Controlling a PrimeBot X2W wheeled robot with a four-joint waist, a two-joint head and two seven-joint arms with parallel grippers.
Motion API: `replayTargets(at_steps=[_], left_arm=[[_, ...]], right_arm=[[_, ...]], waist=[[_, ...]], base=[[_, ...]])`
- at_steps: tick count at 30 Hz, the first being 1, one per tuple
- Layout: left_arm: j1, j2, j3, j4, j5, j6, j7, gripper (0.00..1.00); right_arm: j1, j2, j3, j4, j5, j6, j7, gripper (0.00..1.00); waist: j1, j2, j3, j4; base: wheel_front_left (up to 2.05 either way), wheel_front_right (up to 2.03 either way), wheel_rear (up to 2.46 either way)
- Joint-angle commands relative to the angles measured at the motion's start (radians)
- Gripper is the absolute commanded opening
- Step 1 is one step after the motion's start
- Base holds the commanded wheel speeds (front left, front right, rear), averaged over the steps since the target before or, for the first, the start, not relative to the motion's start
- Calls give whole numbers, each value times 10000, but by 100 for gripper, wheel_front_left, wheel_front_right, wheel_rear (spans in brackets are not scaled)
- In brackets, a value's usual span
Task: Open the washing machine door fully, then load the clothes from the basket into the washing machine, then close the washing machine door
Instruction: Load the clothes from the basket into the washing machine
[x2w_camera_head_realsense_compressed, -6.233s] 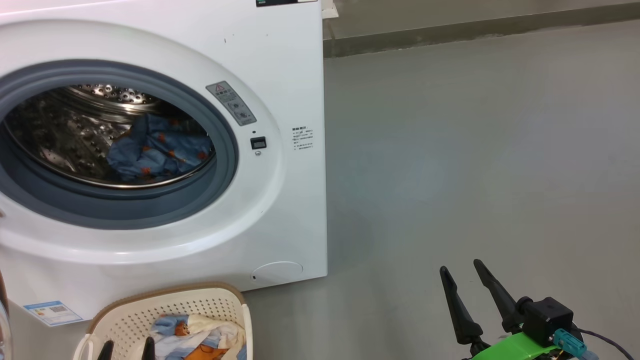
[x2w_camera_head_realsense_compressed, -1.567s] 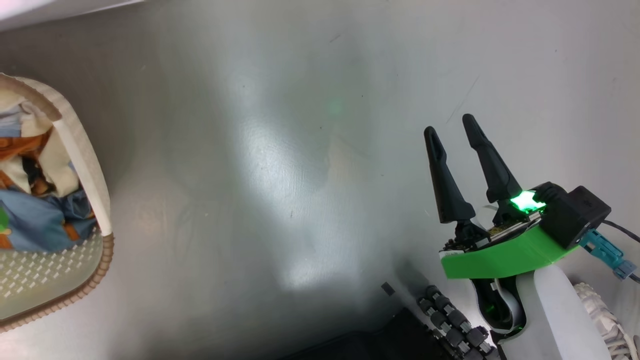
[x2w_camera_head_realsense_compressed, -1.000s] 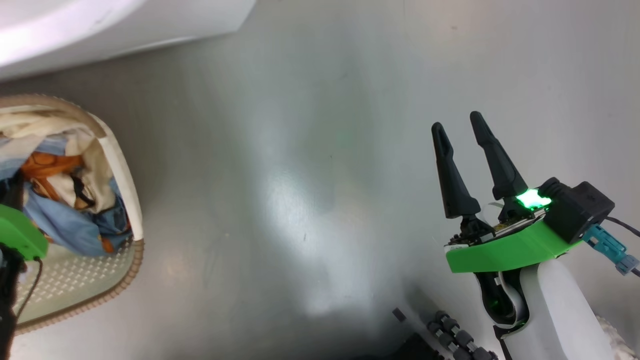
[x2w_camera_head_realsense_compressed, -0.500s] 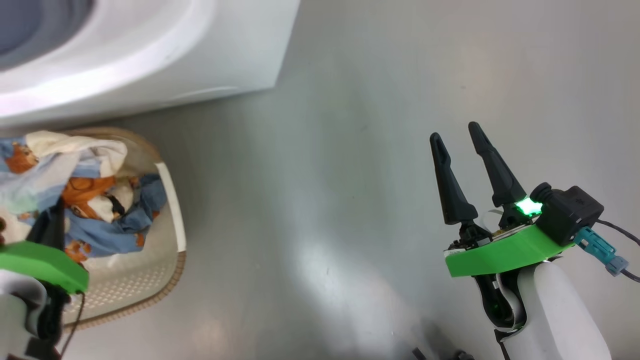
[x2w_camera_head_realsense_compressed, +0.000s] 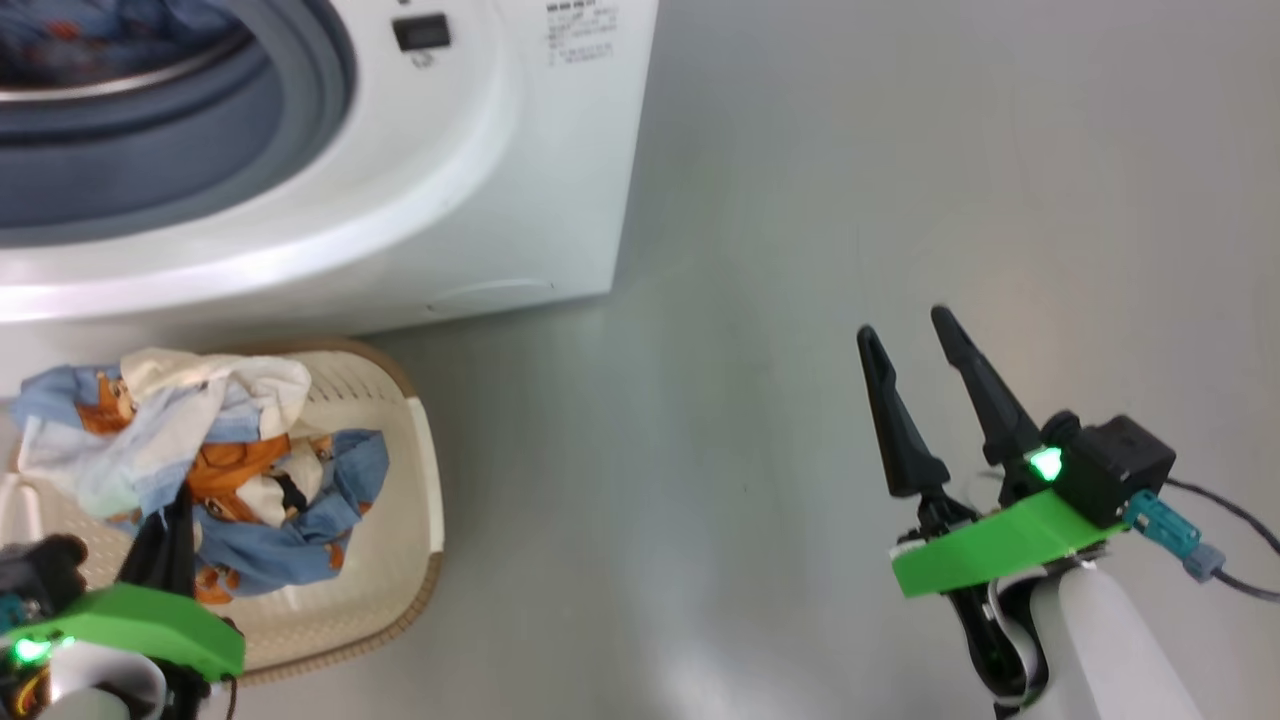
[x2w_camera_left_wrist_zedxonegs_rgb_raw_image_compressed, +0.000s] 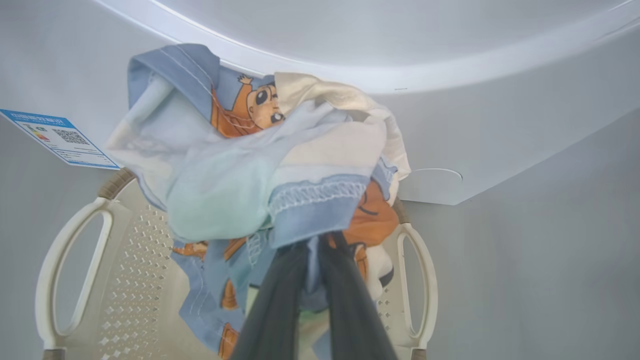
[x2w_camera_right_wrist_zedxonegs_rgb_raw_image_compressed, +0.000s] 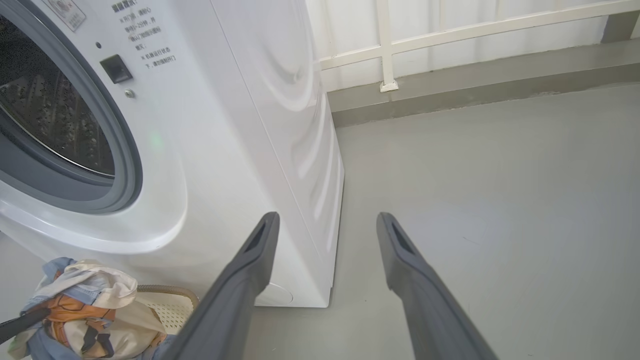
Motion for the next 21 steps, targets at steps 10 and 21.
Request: replayTargets(at_steps=[10, 21], left_arm=[[1600, -627, 1345, -2135, 1048, -144, -66, 0], [2859, -1153, 1603, -4272, 2038, -181, -66, 0]], right_arm=[[867, 30, 7, 291, -315, 62, -48, 100], [1354, 30, -87, 650, -498, 62, -48, 100]], waist=[[1, 0, -2380, 552], [1, 0, -3808, 723]], base=[[0, 0, 0], [0, 0, 0]])
